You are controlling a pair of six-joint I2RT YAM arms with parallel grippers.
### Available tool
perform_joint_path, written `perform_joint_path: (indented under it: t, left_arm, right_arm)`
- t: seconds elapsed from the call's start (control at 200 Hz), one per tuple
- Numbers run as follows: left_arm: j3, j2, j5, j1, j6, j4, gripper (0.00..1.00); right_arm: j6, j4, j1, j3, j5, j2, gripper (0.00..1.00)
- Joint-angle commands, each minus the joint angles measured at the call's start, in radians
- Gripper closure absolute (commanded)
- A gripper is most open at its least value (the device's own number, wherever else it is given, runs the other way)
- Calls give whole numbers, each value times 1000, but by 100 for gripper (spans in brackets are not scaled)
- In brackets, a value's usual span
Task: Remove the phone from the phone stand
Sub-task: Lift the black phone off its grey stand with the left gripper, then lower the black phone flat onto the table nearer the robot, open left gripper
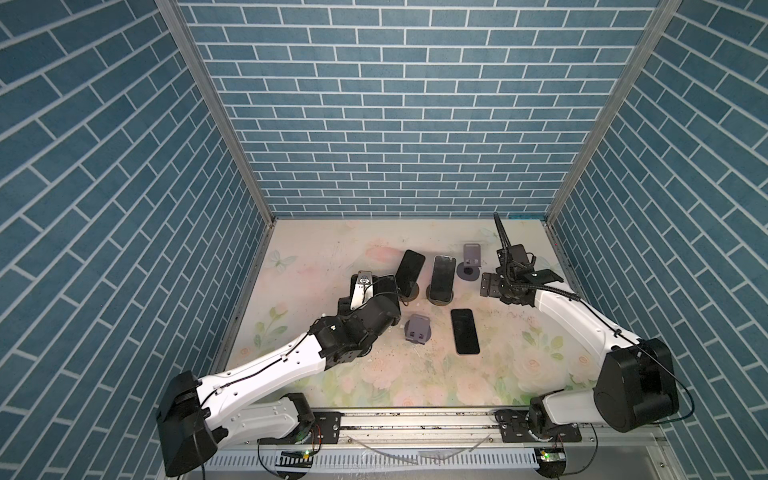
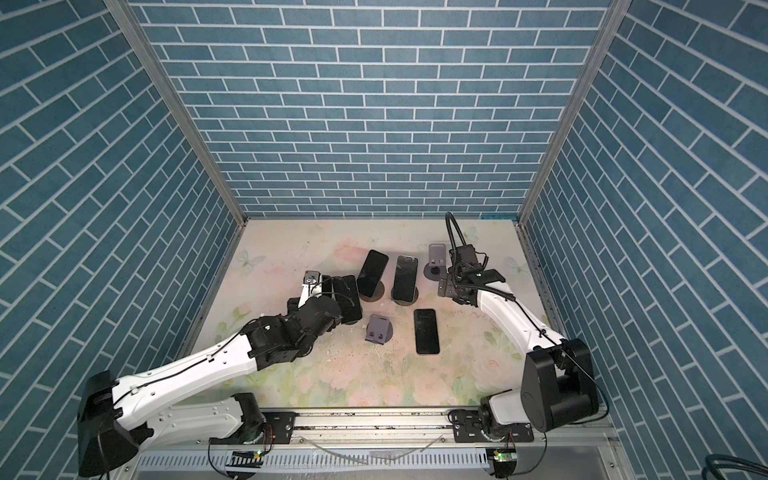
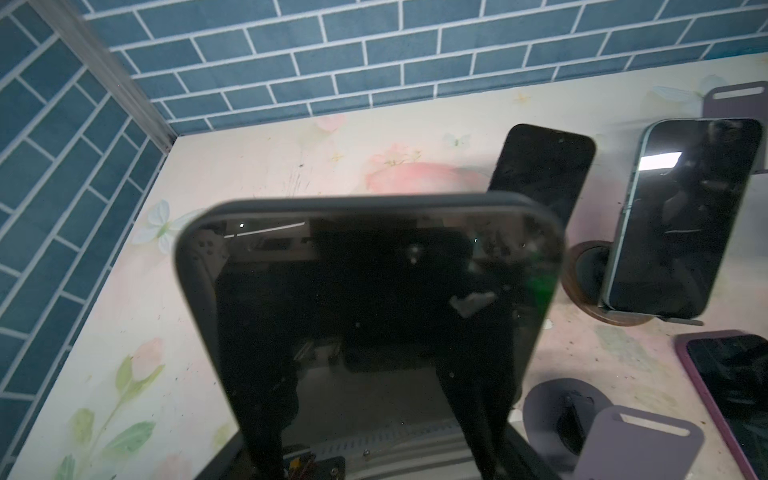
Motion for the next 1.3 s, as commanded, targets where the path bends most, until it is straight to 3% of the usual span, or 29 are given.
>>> perform_joint_path:
  t: [0.0,0.285,0.55,1.04,1.296]
  left_arm:
    - [-27,-34,47,58,-64,-54,45]
    - [-118,-41,235,195,-115,-36,45]
    - [-151,32,389,301,-81,16,45]
    - [-111,262,454,328,-22,19,44]
    - [-89,314,469,335,31,16,44]
  right_arm:
    - [30,-4,-4,-18,-15,13,3]
    - [31,-11,-3,-19,-16,11,4]
    - [29,-20,-4,-19,-11,-2,4]
    - [34,-26,-2,-19,-18,5,4]
    - [41,-20,-2,-21,-31,6,4]
